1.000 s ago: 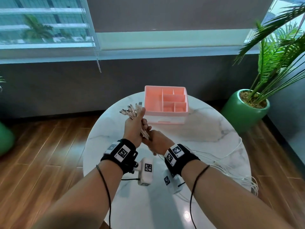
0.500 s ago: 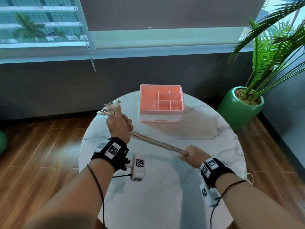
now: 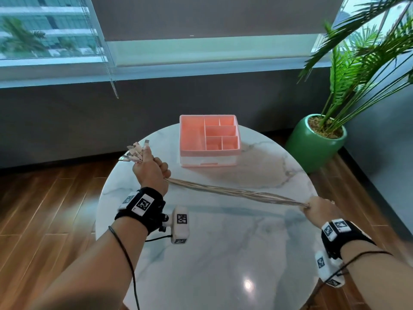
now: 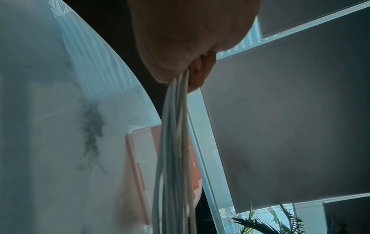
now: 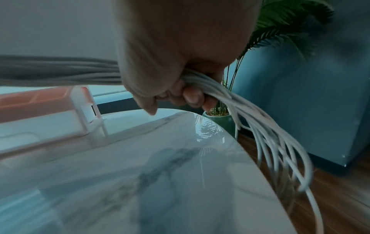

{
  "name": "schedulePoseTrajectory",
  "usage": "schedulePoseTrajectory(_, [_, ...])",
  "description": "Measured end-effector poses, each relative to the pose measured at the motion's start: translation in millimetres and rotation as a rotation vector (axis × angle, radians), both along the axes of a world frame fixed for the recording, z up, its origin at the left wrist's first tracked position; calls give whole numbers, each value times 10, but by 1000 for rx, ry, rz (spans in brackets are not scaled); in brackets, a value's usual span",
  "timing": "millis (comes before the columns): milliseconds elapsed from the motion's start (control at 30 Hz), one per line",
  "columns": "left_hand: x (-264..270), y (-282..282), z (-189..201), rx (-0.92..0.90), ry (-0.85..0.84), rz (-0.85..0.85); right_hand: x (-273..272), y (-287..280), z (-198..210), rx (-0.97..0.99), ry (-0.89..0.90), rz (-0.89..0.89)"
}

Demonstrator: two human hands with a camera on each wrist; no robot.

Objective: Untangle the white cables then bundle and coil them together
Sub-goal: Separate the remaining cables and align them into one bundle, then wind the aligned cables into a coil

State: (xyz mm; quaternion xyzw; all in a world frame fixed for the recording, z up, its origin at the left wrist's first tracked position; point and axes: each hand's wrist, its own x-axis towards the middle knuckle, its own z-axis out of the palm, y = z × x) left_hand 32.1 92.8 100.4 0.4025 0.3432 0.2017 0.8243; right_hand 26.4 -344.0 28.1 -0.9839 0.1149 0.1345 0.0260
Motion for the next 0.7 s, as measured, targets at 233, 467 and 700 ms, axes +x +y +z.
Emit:
schedulePoseTrajectory(233, [-28,-21,-38,-40,16,-1,-84,-93,-218,-144,138,-159])
schedulePoseTrajectory(467, [-41,-7,-57,-78,22,-5,34,192,-198,-170,495,85])
schedulePoseTrajectory(700, [-58,-136,-43,-114,40,-30,158,1768,601,426,256,576])
